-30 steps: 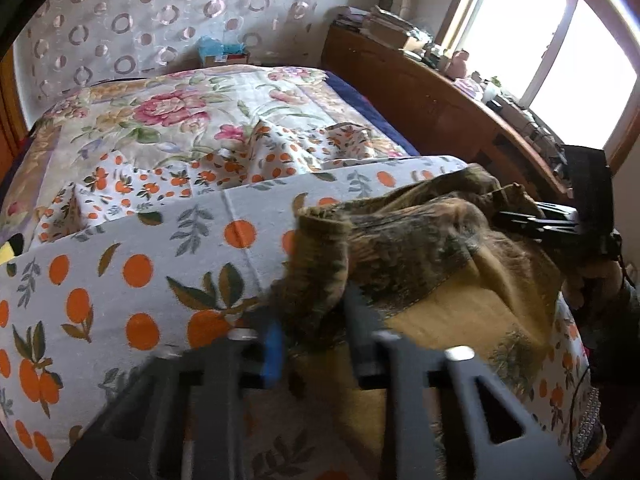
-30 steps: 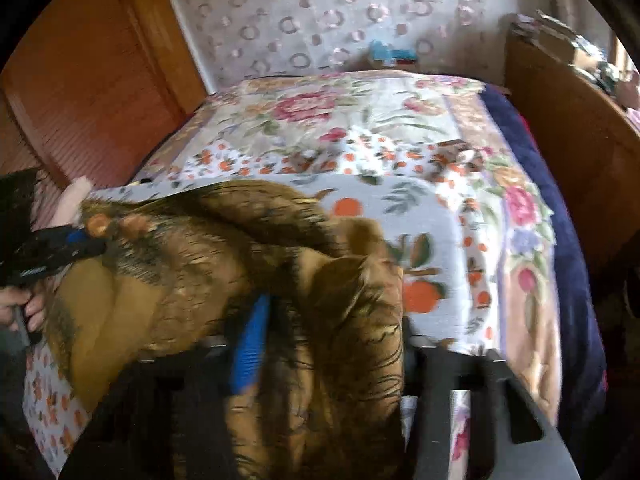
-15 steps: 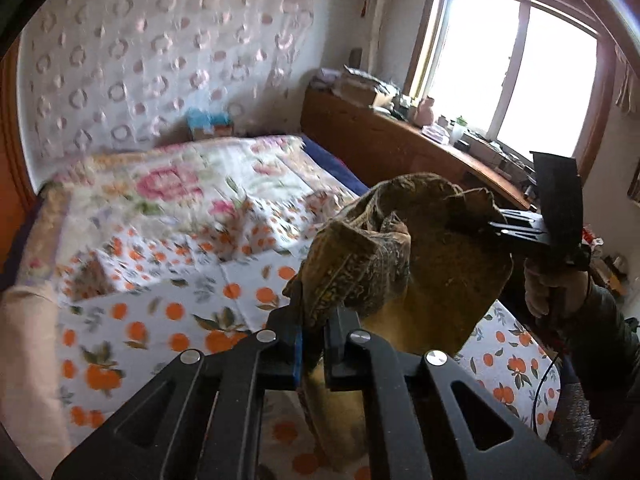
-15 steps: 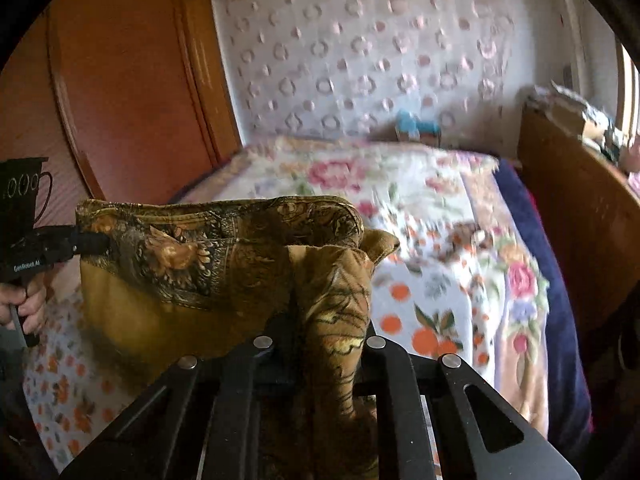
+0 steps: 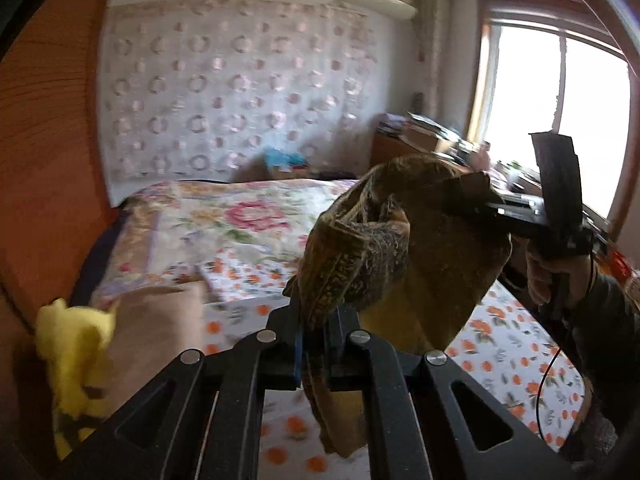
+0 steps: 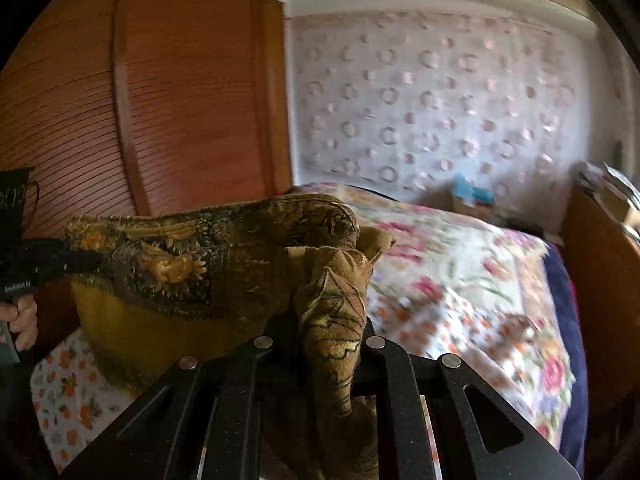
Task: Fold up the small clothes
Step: 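Lift the folded garment with both tools and carry it toward the yellow plush toy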
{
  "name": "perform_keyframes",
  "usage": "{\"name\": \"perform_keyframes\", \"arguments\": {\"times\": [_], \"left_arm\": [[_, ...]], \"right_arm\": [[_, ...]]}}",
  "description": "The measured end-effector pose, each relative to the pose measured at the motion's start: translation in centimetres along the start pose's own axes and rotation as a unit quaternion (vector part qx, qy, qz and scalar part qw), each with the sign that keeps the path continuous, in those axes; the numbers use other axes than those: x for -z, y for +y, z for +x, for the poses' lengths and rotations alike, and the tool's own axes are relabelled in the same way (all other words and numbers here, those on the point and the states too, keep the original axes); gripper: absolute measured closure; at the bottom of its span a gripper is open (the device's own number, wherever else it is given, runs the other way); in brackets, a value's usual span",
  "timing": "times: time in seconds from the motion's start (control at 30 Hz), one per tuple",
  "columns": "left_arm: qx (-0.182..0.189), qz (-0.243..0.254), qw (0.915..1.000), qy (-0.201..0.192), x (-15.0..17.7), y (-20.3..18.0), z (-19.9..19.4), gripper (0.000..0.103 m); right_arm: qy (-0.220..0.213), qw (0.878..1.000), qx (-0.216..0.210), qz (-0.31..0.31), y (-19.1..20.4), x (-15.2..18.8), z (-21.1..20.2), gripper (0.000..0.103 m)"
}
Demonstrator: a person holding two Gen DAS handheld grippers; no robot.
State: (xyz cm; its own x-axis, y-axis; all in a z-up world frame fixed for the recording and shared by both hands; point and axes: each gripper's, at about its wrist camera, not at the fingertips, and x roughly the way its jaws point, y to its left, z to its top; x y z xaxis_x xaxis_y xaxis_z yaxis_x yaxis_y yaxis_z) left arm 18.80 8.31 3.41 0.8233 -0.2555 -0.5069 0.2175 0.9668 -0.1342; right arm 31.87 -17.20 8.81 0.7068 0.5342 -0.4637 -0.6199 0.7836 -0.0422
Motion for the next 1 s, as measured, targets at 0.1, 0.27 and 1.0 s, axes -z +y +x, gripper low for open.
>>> {"name": "perform_keyframes", "arguments": {"times": [0.1,0.27,1.0], "left_arm": [[-0.023,-0.032,0.9992,-0.007,1.3,3.4,-1.7,0.096],[-0.063,-0.075,0.9949,-0.022,3.8,7.9,-4.4,0.096],[-0.169,-0.149,0.9726,0.056,12.0,16.1,-0.6,0.096]], "right_arm": [[0.002,0.999,-0.025,-0.038,2.6,-2.2,3.1,0.089],[0.014,0.993,-0.062,-0.105,7.1,-5.4,7.9,0.089],[0.098,0.977,-0.075,-0.173,13.6,-10.3,27.8,0.043]]}}
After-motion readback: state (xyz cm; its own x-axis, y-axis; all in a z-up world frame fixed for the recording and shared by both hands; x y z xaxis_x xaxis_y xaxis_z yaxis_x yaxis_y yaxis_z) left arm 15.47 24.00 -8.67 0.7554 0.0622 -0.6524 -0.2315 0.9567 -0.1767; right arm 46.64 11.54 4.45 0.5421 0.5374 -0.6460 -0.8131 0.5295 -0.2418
